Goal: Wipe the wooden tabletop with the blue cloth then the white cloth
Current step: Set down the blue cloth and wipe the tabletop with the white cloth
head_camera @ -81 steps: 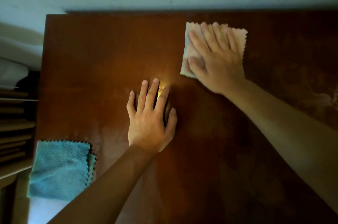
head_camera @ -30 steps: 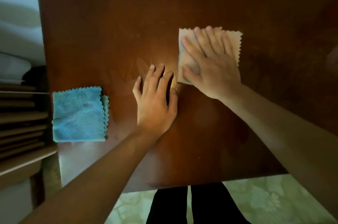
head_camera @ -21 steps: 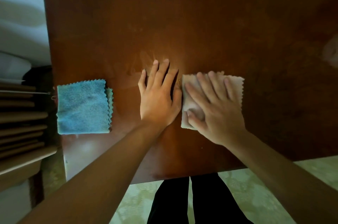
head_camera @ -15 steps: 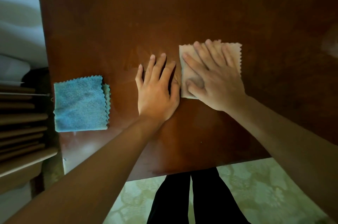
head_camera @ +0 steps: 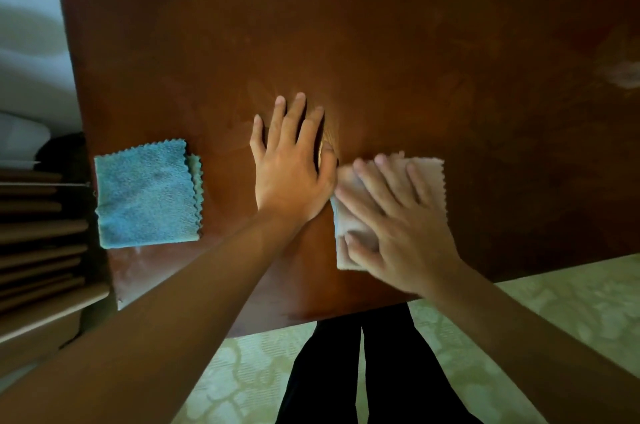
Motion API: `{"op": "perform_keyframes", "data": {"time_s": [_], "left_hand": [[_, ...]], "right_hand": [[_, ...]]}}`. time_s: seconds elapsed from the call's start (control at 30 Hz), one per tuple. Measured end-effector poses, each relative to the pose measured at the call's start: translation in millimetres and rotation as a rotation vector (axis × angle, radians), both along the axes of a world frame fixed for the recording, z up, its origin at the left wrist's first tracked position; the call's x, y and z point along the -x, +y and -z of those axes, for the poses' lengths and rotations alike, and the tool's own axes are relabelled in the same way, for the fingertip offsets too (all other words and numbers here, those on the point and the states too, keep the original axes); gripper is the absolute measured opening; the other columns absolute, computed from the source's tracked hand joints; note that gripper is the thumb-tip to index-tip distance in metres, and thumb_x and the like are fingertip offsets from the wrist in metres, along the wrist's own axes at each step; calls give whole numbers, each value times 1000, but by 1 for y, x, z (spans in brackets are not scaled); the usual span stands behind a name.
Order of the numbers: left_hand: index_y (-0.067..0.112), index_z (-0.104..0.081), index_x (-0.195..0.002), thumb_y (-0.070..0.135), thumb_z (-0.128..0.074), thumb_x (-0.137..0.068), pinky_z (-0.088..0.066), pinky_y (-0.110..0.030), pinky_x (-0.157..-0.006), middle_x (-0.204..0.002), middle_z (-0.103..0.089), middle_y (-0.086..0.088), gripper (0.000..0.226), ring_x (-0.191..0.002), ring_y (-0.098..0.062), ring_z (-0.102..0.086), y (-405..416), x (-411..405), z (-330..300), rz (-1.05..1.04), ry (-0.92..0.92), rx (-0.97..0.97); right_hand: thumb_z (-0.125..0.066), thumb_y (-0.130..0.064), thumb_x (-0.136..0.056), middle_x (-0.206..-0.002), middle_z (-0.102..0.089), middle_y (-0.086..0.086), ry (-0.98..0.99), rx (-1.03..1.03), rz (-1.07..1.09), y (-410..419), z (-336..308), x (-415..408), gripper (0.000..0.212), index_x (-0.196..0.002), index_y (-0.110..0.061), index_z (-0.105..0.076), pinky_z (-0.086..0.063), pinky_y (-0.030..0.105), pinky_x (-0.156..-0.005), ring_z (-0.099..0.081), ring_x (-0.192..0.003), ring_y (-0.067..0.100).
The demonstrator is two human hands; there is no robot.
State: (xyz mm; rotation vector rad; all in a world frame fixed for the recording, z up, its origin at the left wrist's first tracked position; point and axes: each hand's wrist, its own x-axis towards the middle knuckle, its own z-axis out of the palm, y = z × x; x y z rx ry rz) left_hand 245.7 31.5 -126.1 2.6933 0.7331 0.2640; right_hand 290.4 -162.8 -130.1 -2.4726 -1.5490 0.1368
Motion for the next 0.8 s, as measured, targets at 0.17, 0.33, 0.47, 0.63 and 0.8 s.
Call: {"op": "perform_keyframes", "data": {"time_s": [0.17,0.33,0.47,0.63,0.8], "left_hand": [[16,-54,-142,37,-41,-99,-9,-52,-124,-157,-43,-7,49,-152,-27,-25,2,1,-1,-9,-18,49],[17,-56,-140,37,-43,-95,-7,-50,-124,-156,-43,-6,51,-152,-25,-24,1,1,-5,-21,-28,76],[17,-57,-137,30,-48,-95,-6,-54,-122,-157,-41,-8,45,-153,-29,-22,0,1,-7,22,-23,76],[16,-58,-136,30,-47,-95,-8,-55,-119,-157,-41,-8,45,-151,-27,-27,-9,-6,-12,145,-22,46],[16,-60,-136,30,-47,-95,-10,-53,-119,-154,-46,-8,45,-150,-27,-30,-33,-26,-16,276,-65,62]], "right_hand": [[-44,-53,-99,-167,-30,8,-5,7,150,18,-4,-8,64,-157,-27,-41,-18,60,-124,-19,-157,32],[-52,-51,-96,-167,-30,8,31,-33,155,6,-5,33,65,-155,-26,-44,-16,59,-125,-17,-158,32],[-48,-53,-98,-169,-23,6,28,-10,50,-15,-2,40,66,-158,-29,-38,-16,59,-126,-15,-158,30],[-34,-60,-103,-171,-18,9,5,66,69,-61,4,-11,66,-161,-29,-31,-11,58,-126,-11,-158,32],[-24,-58,-104,-169,-25,12,-80,120,210,-99,-1,-67,65,-160,-24,-30,-19,62,-123,-18,-157,35]]}}
